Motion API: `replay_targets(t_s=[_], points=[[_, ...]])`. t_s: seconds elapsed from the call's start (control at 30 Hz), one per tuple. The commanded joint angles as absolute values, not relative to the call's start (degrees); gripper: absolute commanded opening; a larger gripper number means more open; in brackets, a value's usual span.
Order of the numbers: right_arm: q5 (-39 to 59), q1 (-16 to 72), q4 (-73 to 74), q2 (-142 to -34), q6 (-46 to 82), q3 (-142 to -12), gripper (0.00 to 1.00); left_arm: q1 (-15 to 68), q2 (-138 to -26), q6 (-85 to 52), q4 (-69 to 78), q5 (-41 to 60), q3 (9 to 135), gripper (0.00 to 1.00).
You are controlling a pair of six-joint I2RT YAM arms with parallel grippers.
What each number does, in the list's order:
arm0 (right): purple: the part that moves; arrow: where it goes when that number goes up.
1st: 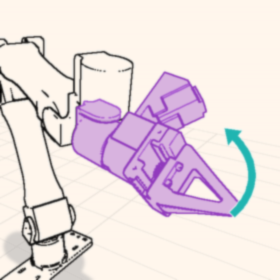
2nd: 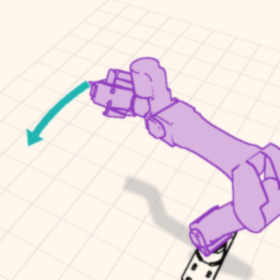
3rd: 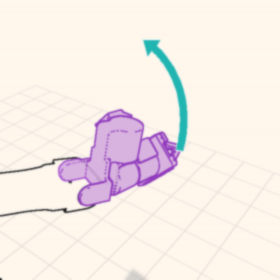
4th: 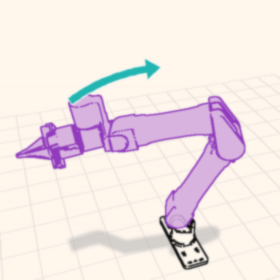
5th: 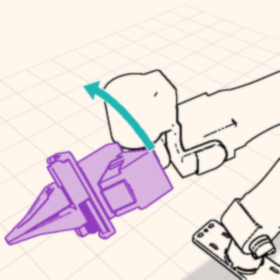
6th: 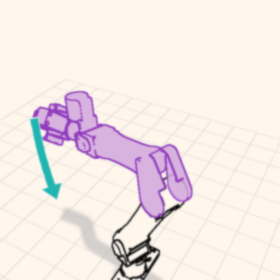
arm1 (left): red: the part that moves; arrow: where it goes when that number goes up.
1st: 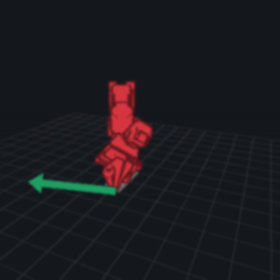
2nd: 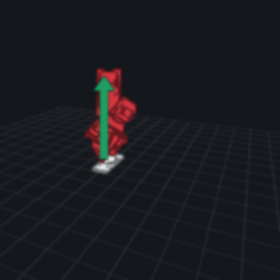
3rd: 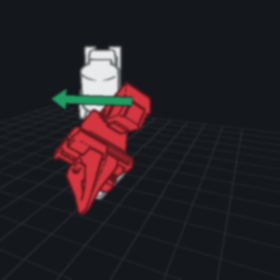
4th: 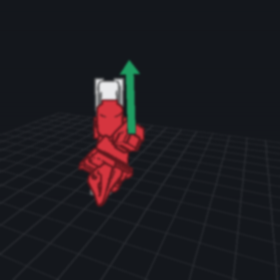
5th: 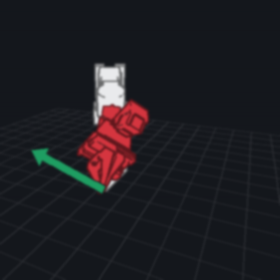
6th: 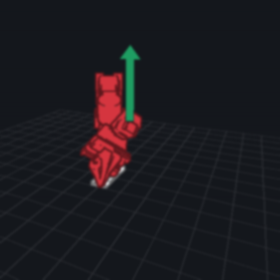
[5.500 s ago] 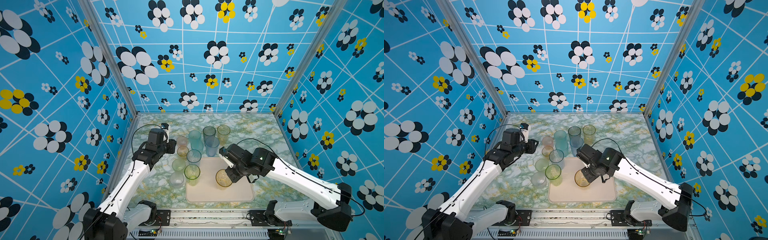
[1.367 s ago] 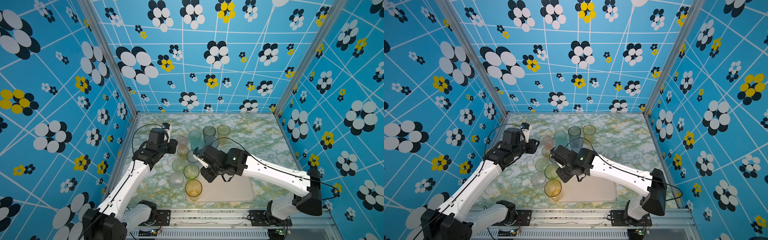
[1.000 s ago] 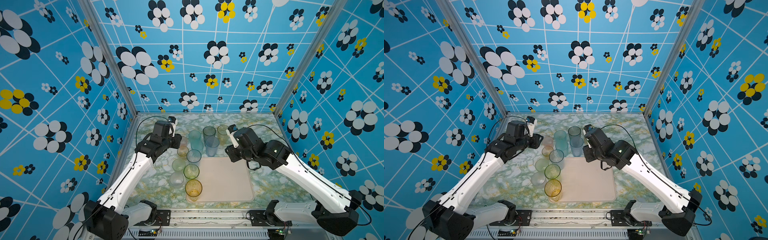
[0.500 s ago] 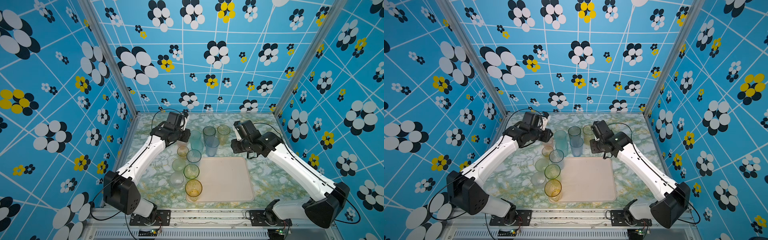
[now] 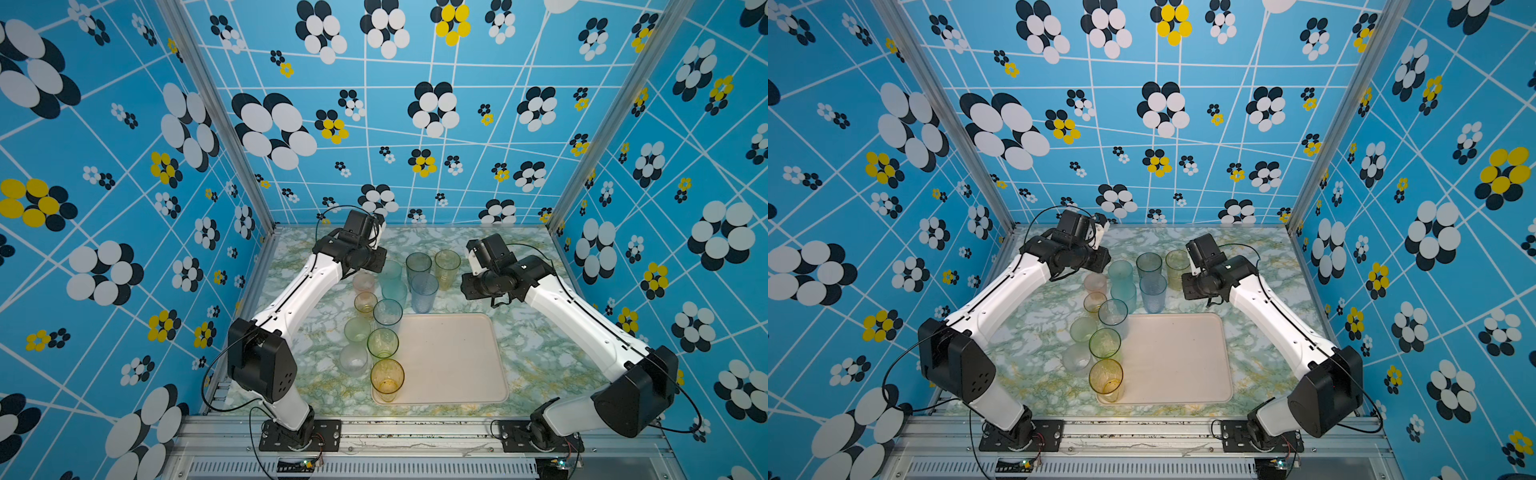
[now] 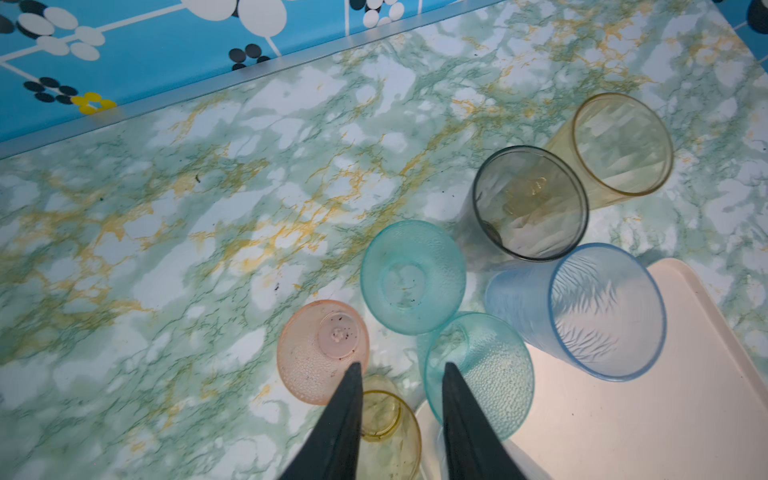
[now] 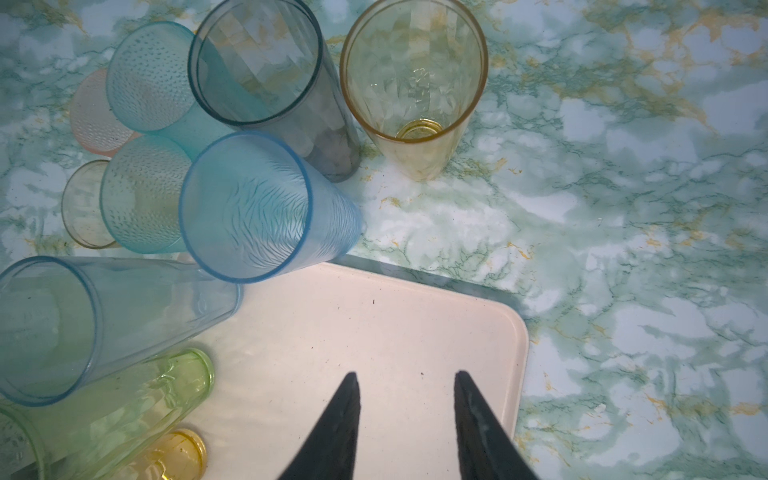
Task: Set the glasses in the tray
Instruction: 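Move the left gripper over the pink cup while the right gripper hovers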
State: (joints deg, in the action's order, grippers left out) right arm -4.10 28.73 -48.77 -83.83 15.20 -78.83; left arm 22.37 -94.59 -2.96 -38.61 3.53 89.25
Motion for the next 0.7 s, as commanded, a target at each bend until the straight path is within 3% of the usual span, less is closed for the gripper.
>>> replay_targets(t_s=[0.0,0.3,0.67], points=[[-2.4,28.3,-47.7,-84.9,13.9,-80.2,0.4,19.2,-92.0,-3.3,-41.3,1.9,86.8,0.32],[-1.8,28.2,-47.6,-85.6,13.5,-80.3,0.4,13.2,-92.3,-6.2,-36.9,7.6,77.3,0.32],[-1.7,28.2,-48.3,-84.9,13.3,-80.3,0.4,12.4,-98.8,-6.1,-35.3,5.1,78.7,0.23]])
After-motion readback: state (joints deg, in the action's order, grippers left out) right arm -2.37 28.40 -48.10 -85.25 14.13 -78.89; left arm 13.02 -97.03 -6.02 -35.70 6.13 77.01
